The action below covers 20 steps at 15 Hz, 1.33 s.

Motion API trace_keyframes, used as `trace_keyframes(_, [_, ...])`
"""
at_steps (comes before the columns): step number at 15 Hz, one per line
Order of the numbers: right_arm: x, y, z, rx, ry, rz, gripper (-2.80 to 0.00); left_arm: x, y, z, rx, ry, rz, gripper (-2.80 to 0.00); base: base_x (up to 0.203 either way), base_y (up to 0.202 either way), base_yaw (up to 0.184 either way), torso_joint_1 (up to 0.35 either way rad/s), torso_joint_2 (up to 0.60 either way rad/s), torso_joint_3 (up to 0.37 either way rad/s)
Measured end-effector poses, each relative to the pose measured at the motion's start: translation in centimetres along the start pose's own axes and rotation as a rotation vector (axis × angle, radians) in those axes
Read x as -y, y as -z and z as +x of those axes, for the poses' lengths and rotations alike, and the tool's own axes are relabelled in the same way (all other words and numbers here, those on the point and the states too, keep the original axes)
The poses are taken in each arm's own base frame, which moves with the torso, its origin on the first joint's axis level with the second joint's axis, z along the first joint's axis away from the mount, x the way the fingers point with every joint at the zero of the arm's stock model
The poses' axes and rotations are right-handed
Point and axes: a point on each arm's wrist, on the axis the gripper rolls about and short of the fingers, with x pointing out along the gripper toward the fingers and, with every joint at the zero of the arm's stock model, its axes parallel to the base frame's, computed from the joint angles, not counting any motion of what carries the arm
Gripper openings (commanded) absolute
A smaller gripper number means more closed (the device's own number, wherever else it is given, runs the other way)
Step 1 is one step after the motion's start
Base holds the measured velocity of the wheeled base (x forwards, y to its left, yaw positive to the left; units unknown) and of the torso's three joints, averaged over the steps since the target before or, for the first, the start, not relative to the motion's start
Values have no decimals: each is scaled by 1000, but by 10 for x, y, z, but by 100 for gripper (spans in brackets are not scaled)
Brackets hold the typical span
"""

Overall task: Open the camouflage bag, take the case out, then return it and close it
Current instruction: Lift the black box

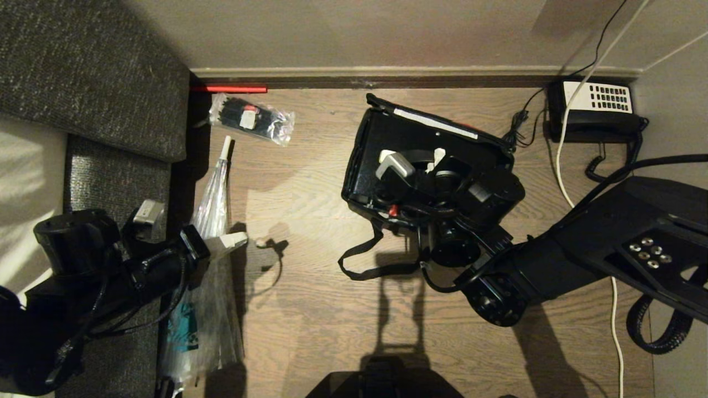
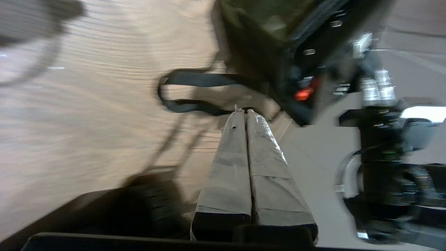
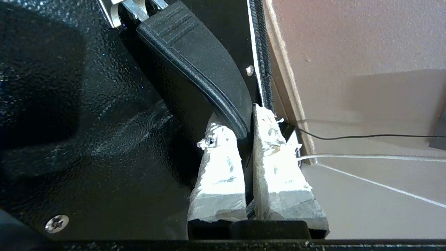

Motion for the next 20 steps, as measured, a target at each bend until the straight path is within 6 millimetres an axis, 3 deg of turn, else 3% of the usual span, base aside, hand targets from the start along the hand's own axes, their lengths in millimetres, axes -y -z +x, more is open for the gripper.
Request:
trace_keyframes(5, [-4, -13, -12, 32, -31, 25, -280, -3, -3, 17, 15, 167, -169, -280, 0, 0, 0, 0, 0, 0])
trace_keyframes(10, [-10, -22, -22, 55, -54, 54, -280, -17, -1, 30, -3, 147, -213, -280, 0, 0, 0, 0, 0, 0])
trace_keyframes(20, [-23, -25, -25, 4, -65, 73, -280, -23, 6, 60, -58, 171, -214, -280, 0, 0, 0, 0, 0, 0])
